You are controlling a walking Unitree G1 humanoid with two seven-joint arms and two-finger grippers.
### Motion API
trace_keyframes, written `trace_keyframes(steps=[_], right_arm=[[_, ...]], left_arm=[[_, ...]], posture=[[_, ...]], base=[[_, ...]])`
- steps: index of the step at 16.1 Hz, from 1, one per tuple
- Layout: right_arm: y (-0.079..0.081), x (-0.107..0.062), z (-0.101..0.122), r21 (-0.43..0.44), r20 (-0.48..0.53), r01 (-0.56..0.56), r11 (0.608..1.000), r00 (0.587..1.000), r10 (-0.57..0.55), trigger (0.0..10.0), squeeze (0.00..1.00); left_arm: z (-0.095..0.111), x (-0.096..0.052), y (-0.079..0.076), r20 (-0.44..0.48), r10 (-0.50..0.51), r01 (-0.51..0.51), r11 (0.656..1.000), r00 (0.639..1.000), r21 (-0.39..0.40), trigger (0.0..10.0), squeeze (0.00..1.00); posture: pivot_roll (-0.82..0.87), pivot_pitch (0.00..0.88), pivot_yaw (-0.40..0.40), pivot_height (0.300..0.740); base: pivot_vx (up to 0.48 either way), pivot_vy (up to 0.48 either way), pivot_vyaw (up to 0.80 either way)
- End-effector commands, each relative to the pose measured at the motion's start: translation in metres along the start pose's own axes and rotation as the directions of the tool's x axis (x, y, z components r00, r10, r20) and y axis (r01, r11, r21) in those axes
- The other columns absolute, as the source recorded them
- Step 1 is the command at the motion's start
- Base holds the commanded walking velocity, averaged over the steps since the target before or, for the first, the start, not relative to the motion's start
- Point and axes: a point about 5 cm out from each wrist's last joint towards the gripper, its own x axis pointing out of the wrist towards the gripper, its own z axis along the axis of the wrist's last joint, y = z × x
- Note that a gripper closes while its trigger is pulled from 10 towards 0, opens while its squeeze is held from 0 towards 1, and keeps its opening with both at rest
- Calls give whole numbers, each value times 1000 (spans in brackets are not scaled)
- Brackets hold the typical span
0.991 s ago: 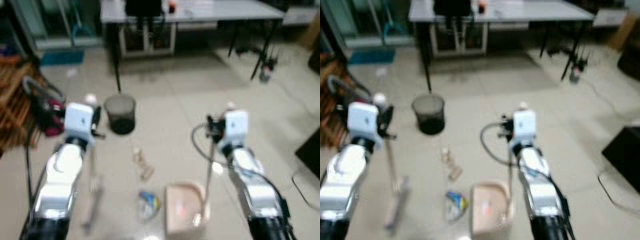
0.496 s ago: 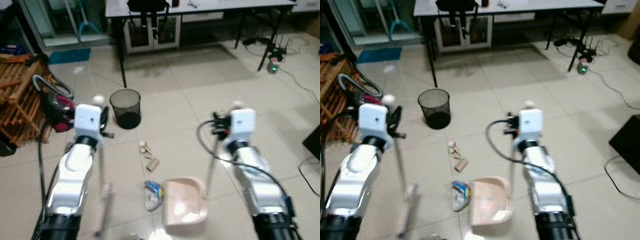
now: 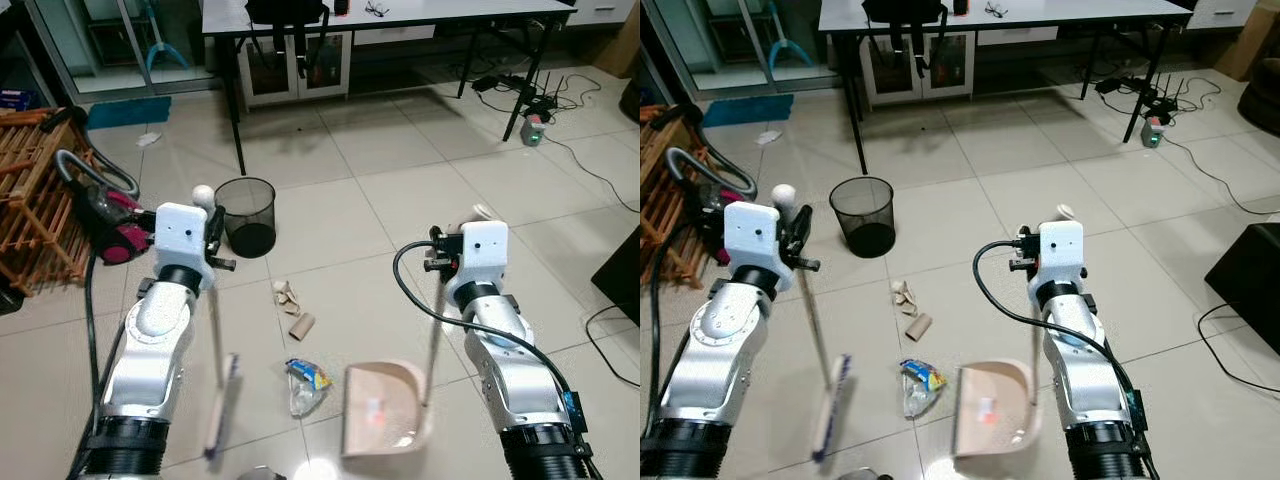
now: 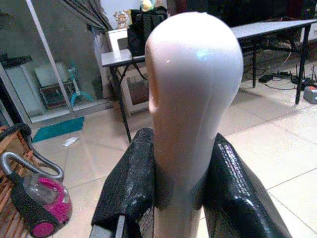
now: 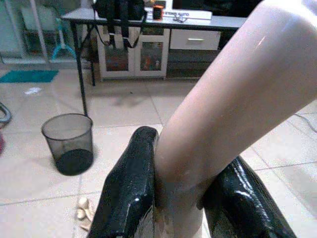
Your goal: Sweep floor
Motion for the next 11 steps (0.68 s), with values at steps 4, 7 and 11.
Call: trace_keyframes(steps=[4,7,11], right_arm=[[-7,5,14,14,69,61,998,996,-62,10000,0],[-8,5,15,8,71,64,998,995,-65,10000,0],[-9,5,15,-32,74,61,998,995,-59,10000,0]], left_arm=[[8,5,0,43,-21,21,1000,999,10,10000,0],[7,6,-1,41,-28,28,1000,999,9,10000,0],[7,8,-1,45,-35,34,999,998,4,10000,0]], posture=[[-97,10,40,740],[-101,10,44,740],[-103,10,44,740]], base=[[323,0,177],[330,0,0],[341,0,0]])
